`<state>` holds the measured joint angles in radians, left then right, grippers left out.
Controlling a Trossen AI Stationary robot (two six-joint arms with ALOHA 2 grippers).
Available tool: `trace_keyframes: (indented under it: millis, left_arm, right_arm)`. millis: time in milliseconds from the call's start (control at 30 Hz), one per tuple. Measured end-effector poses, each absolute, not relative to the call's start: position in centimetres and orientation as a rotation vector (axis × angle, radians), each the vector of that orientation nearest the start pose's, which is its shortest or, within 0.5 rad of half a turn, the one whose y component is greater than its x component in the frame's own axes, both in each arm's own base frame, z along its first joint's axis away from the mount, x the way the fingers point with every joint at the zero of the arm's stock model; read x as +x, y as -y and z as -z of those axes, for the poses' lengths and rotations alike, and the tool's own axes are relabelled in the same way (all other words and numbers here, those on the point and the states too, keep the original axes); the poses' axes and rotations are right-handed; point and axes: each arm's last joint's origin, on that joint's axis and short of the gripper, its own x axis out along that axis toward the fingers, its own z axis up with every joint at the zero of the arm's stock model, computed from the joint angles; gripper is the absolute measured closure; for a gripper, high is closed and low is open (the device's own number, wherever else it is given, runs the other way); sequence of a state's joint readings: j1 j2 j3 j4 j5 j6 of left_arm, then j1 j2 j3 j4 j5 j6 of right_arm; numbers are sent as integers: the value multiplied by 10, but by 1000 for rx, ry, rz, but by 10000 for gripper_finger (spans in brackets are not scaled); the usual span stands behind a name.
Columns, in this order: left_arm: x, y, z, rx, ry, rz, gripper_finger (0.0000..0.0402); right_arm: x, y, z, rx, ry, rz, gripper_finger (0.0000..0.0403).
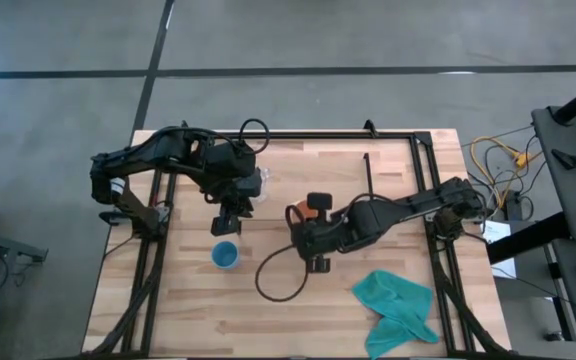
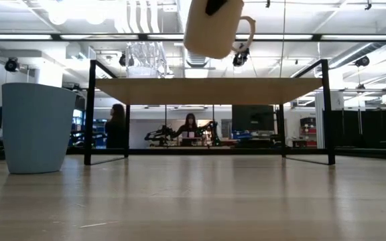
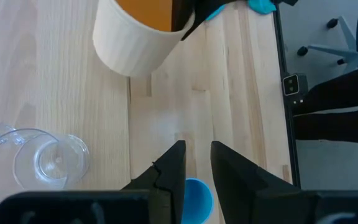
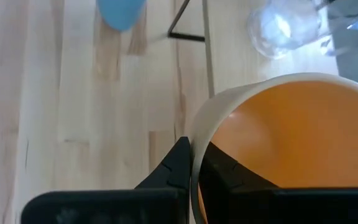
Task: Stack small to large cups/mugs on shelf
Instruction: Put the yellow mug on the shelf
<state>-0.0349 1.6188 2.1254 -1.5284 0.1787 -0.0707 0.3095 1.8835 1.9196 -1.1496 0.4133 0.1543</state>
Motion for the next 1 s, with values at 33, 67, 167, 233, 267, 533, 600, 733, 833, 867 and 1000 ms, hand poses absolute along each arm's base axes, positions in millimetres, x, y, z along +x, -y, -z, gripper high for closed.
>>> trace_keyframes:
  millis: [33,67,167,233,267,533,600,733,833,867,1000]
  left_arm:
    - [268,14,-456,-138,-1028,159,340]
    - [268,14,-456,-137,-1028,159,340]
    - [268,14,-456,-137,-1028,159,340]
    - [268,14,-456,-137,-1028,159,340]
    - [268,14,-456,-137,-1028,159,340]
    - [268,14,-456,-132,-1027,162,340]
    - [268,14,-456,-132,-1027,162,340]
    - [268,14,-456,-131,-1027,162,340]
    - [268,14,-456,-131,-1027,162,340]
    - [268,14,-456,-131,-1027,162,340]
    - [268,14,-456,-132,-1027,162,340]
  right_arm:
    - [371,-106,-337,-256,-1033,172,391]
    - [371,-106,-335,-257,-1039,173,391]
    - [371,-106,-333,-258,-1046,174,391]
    - [371,-106,-333,-259,-1046,175,391]
    - [371,-106,-333,-258,-1045,175,391]
    - [371,-106,-335,-256,-1039,174,391]
    - [371,-105,-335,-264,-1039,176,391]
    - [373,-98,-335,-307,-1040,191,391]
    - [376,-89,-336,-321,-1038,223,391]
    - [376,-86,-336,-323,-1039,232,391]
    - [380,-71,-336,-321,-1048,257,390]
